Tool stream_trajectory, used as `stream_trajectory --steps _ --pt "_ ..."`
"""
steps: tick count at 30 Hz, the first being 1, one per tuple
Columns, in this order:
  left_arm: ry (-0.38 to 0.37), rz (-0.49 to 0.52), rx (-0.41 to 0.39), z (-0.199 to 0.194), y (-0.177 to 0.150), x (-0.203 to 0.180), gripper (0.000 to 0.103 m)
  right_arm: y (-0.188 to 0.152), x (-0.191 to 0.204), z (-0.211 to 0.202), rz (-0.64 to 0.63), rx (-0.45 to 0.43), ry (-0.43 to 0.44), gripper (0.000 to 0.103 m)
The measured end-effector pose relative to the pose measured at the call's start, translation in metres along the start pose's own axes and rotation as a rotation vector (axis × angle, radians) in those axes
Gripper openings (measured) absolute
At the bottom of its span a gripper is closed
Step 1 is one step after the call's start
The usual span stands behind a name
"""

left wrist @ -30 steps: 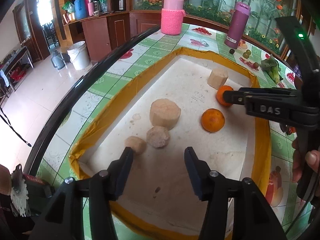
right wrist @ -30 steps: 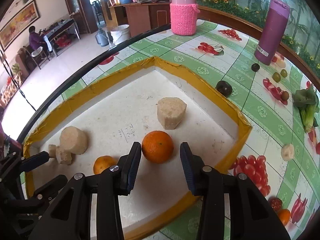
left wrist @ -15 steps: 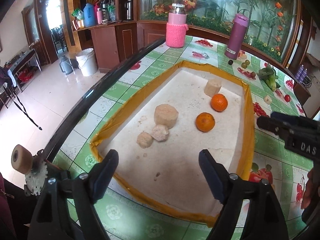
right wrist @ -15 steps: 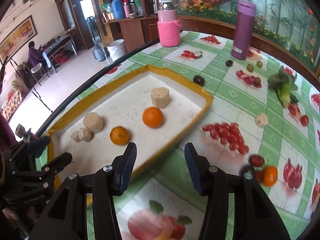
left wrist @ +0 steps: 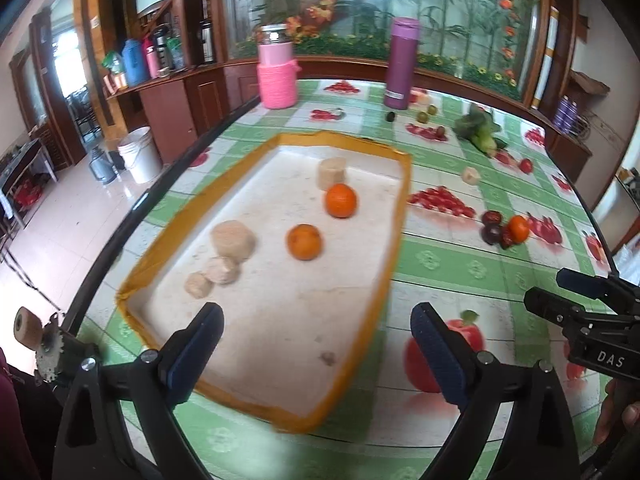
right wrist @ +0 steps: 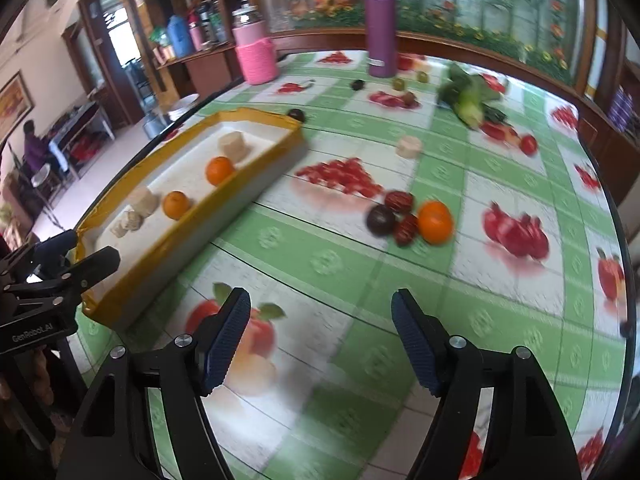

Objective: Organize fruits
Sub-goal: 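Withdraw both tools from the tray back toward the loose fruits, then grasp an orange with the right tool while the left tool grasps a dark date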

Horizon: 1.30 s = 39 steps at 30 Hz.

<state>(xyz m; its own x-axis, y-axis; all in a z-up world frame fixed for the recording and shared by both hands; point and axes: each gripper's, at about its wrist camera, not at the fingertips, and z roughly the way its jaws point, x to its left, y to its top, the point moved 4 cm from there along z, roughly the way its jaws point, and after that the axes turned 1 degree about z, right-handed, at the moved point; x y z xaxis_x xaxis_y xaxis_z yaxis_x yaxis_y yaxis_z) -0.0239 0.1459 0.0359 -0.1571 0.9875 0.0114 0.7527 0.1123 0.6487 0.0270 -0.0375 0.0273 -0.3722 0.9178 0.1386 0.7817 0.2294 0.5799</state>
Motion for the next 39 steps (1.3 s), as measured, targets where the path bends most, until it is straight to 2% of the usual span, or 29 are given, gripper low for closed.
stream_trajectory --steps 6,12,20,23,25,26,29,30,31,35,39 --pt "-0.05 0.078 0.017 0.0 -0.002 -0.039 0.096 -0.011 -0.047 -0.006 0.1 -0.008 -0.032 0.073" --pt "-0.076 0.121 0.054 0.005 -0.009 -0.063 0.096 0.008 -0.083 0.003 0.16 -0.043 -0.01 0.073" --pt "-0.079 0.135 0.106 0.013 -0.016 -0.078 0.096 0.045 -0.089 0.042 0.124 -0.032 0.049 0.072" --pt "-0.077 0.135 0.119 0.016 -0.016 -0.083 0.096 0.051 -0.09 0.059 0.117 -0.005 0.081 0.062" --pt "-0.077 0.137 0.126 0.018 -0.016 -0.087 0.096 0.052 -0.09 0.069 0.116 0.028 0.105 0.052" --pt "-0.076 0.139 0.129 0.02 -0.015 -0.089 0.096 0.052 -0.09 0.071 0.121 0.025 0.133 0.051" --pt "-0.074 0.155 0.135 0.026 -0.012 -0.097 0.096 0.052 -0.089 0.069 0.106 0.008 0.133 0.04" --pt "-0.073 0.161 0.137 0.028 -0.009 -0.1 0.096 0.051 -0.09 0.065 0.109 0.004 0.144 0.033" --pt "-0.073 0.165 0.138 0.031 -0.007 -0.104 0.096 0.05 -0.092 0.06 0.112 -0.002 0.143 0.033" --pt "-0.077 0.167 0.143 0.049 0.008 -0.119 0.096 0.039 -0.106 0.033 0.079 -0.058 0.043 0.033" --pt "-0.086 0.17 0.151 0.072 0.024 -0.137 0.096 0.023 -0.127 0.014 0.059 -0.075 -0.048 0.033"
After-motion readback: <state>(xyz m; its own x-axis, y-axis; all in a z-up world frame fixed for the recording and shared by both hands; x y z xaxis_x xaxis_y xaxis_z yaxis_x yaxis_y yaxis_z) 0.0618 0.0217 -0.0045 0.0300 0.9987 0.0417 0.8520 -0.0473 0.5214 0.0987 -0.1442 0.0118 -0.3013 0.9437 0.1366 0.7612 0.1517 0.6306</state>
